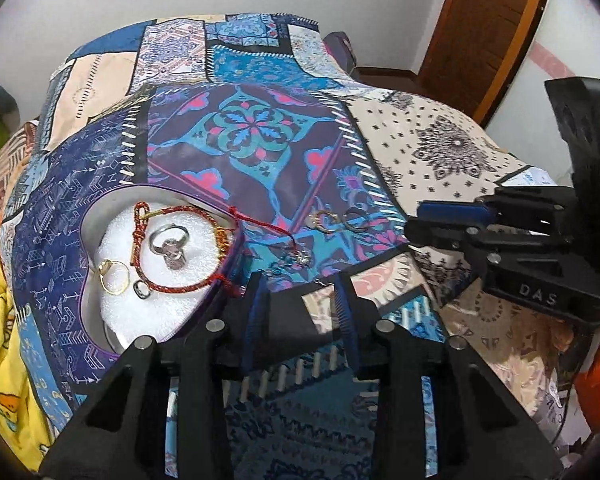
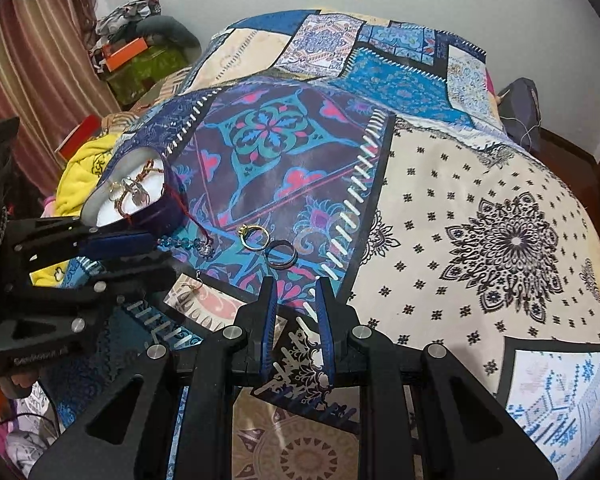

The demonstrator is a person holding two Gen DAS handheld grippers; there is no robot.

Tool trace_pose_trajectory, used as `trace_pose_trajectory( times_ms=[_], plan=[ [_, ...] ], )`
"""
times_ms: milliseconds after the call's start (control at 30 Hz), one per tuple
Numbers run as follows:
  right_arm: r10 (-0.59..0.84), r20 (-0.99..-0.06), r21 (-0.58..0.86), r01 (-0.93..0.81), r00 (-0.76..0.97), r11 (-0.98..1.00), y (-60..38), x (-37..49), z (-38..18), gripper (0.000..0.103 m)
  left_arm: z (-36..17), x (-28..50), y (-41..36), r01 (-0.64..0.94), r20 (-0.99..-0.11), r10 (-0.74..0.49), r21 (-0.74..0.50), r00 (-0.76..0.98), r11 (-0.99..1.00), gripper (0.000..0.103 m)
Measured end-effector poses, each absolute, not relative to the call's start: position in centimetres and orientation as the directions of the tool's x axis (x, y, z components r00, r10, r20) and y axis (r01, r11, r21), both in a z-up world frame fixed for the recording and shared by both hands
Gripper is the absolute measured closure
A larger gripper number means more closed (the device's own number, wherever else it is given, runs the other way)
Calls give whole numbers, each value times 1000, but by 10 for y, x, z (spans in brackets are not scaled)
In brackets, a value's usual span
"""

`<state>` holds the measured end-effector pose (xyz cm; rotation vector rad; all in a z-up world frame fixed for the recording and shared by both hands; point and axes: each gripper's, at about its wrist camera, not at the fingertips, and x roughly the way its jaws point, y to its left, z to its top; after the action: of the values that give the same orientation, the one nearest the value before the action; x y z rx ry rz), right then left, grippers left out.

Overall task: Organize jewelry
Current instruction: 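Move the right gripper to the rings on the quilt while the left approaches the blue beaded bracelet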

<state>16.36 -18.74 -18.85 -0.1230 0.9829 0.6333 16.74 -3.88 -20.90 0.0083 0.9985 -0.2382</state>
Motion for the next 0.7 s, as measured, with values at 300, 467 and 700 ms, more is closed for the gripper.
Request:
trace_pose_trajectory(
  times_ms=[300,467,700],
  plan=[
    [462,-809,184,-591,363,786,-172,167,-190,84,-220,180,-29,170,-844,-141,-60,517,984,71],
    [457,-812,172,-600,363,781,-164,171,-194,73,-223,188,-26,183,-845,-135,-45,517,982,71],
    [437,-826,161,-595,355,787,-158,178,-203,73,-225,197,-20,161,-841,-161,-89,516,983,71]
  ],
)
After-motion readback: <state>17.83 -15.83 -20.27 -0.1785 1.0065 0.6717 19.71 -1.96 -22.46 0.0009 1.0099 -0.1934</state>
